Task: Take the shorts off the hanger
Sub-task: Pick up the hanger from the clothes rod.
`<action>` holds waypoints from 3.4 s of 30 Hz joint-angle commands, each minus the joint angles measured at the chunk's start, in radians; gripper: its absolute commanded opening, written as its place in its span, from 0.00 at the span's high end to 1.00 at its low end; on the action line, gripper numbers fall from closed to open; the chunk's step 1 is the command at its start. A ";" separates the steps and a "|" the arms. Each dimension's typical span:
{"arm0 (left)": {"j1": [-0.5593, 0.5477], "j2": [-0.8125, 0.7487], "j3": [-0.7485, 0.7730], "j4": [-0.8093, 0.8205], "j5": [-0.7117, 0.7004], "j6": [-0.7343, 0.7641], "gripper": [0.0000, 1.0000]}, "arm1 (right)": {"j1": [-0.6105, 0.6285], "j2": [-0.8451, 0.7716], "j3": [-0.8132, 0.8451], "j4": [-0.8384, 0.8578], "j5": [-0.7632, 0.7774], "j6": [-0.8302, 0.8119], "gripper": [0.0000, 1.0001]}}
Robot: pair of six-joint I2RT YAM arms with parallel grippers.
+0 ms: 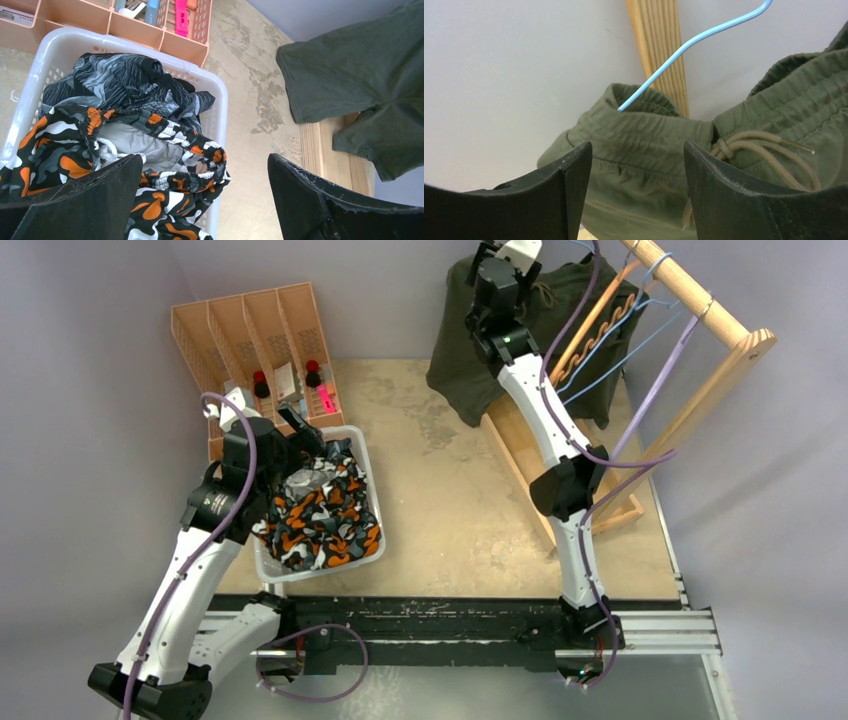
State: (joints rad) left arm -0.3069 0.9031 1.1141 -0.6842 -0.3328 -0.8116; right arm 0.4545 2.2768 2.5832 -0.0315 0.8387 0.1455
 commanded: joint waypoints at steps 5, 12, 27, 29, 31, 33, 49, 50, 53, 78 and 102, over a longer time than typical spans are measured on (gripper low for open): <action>0.007 -0.025 -0.005 -0.009 -0.008 -0.006 0.05 | -0.044 -0.034 0.055 0.070 -0.079 0.145 0.33; 0.007 -0.030 0.004 -0.019 -0.014 -0.010 0.05 | -0.076 0.002 0.062 0.078 -0.116 0.253 0.30; 0.006 -0.035 0.020 -0.047 -0.043 -0.012 0.05 | -0.109 0.045 0.082 0.177 -0.210 0.365 0.55; 0.006 -0.037 0.025 -0.055 -0.049 -0.012 0.05 | -0.109 0.046 0.083 0.197 -0.215 0.367 0.59; 0.007 -0.043 0.025 -0.060 -0.060 -0.015 0.05 | -0.109 0.038 0.078 0.205 -0.223 0.374 0.66; 0.007 -0.045 0.021 -0.060 -0.065 -0.019 0.05 | -0.109 0.023 0.062 0.220 -0.231 0.379 0.73; 0.006 -0.040 0.012 -0.049 -0.048 -0.021 0.07 | -0.091 -0.126 -0.057 0.237 -0.283 0.364 1.00; 0.006 -0.041 0.012 -0.049 -0.048 -0.021 0.07 | -0.089 -0.137 -0.070 0.238 -0.286 0.360 1.00; 0.006 -0.041 0.007 -0.045 -0.047 -0.020 0.07 | -0.084 -0.167 -0.091 0.236 -0.295 0.347 1.00; 0.007 -0.043 0.001 -0.035 -0.033 -0.009 0.07 | -0.030 -0.337 -0.214 -0.053 -0.707 0.378 1.00; 0.006 -0.016 0.001 0.095 0.182 0.068 0.07 | 0.064 -0.583 -0.591 -0.178 -1.178 0.265 1.00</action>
State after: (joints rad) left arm -0.3069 0.8879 1.1141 -0.7105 -0.2794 -0.7826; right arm 0.4999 1.7828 2.0216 -0.2859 -0.2401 0.4698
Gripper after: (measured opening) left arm 0.927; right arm 0.093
